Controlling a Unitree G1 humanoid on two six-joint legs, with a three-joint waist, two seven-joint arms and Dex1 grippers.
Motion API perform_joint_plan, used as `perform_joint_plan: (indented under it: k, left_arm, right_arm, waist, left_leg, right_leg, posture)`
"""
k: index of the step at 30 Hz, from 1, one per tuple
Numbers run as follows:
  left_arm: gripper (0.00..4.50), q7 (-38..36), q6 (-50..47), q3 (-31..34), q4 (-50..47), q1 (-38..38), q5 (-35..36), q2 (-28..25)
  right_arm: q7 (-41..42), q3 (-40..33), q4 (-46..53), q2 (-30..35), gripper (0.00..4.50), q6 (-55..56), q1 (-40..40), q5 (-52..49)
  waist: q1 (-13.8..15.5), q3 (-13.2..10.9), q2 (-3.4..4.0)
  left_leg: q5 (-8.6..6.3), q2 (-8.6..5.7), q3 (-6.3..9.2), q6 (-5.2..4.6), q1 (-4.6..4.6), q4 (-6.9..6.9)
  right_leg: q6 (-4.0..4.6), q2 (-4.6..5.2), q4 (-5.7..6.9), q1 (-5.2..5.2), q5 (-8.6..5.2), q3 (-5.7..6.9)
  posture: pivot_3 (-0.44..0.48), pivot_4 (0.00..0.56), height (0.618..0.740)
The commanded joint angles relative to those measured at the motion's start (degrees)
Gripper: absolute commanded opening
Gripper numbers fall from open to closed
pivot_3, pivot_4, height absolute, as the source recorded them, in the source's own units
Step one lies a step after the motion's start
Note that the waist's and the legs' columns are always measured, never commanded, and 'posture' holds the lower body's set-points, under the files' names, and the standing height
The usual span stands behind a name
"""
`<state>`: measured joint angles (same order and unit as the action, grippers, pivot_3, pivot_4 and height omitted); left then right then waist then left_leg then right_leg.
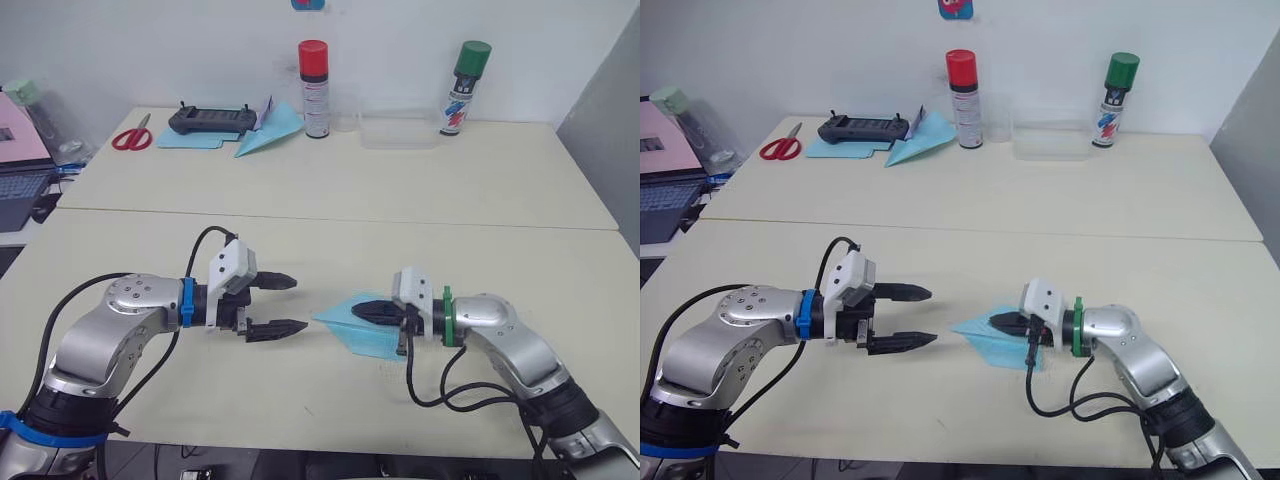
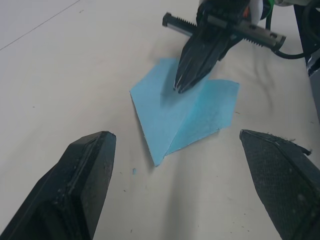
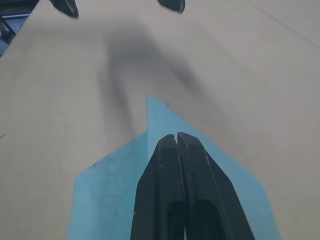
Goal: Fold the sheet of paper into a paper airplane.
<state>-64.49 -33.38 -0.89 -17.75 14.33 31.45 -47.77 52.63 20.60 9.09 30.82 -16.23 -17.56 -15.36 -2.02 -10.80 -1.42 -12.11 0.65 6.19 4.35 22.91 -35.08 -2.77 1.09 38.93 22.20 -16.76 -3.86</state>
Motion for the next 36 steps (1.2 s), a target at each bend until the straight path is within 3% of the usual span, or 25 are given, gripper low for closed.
perform_joint_plan:
  k: [1,8,16,19,31,36]
  left_arm:
    - [4.35,-0.4,0.5,-0.5,-1.7,0.8,-0.2,-0.1]
    - [4.35,0.0,0.4,-1.5,-3.1,-0.3,0.0,0.3]
    - [4.35,5.2,4.1,-9.4,-3.2,-1.7,-5.3,8.6]
    - [3.8,5.9,5.7,-11.0,-1.4,-1.9,-7.5,10.4]
    - [0.05,8.0,7.8,-13.4,3.7,-2.2,-11.7,14.6]
    - [0.05,9.1,7.0,-16.7,6.3,-2.0,-16.7,13.6]
  right_arm:
    - [1.6,0.7,1.7,0.4,0.04,-0.3,1.0,0.9]
    - [4.0,1.4,3.7,1.9,0.04,0.1,3.3,2.0]
    - [4.0,2.1,-0.9,1.5,0.04,2.9,3.4,5.7]
    - [4.2,2.5,-1.4,1.8,0.0,4.0,3.8,7.2]
    - [3.4,1.0,-0.7,2.0,0.0,3.1,5.0,7.0]
    - [3.1,0.8,0.0,1.9,0.0,2.8,5.5,7.1]
  waist:
    - [0.0,0.0,0.0]
    - [0.0,0.0,0.0]
    - [0.1,0.0,0.0]
    - [0.1,0.0,-0.01]
    - [0.1,0.0,0.01]
    - [0.1,0.0,0.01]
  left_leg:
    - [0.0,0.02,0.01,0.0,-0.02,0.0]
    - [0.0,0.06,0.01,0.0,-0.04,0.0]
    - [0.0,0.04,0.01,0.0,-0.05,-0.03]
    - [0.0,0.05,0.02,0.0,-0.09,-0.05]
    - [0.0,0.03,0.03,0.0,-0.15,-0.08]
    - [0.0,0.03,0.03,0.0,-0.16,-0.09]
  right_leg:
    - [-0.04,-0.02,0.02,0.0,-0.03,0.01]
    - [-0.18,-0.06,0.05,-0.01,-0.11,0.0]
    - [-0.15,-0.05,0.05,-0.04,-0.08,-0.01]
    - [-0.16,-0.06,0.06,-0.06,-0.08,-0.01]
    - [-0.19,-0.05,0.07,-0.16,-0.08,-0.01]
    - [-0.2,-0.05,0.07,-0.17,-0.08,-0.01]
  posture:
    - [0.0,0.15,0.74]
    - [0.0,0.15,0.74]
    - [0.0,0.15,0.74]
    - [0.0,0.15,0.74]
    - [0.0,0.15,0.74]
    - [0.0,0.15,0.74]
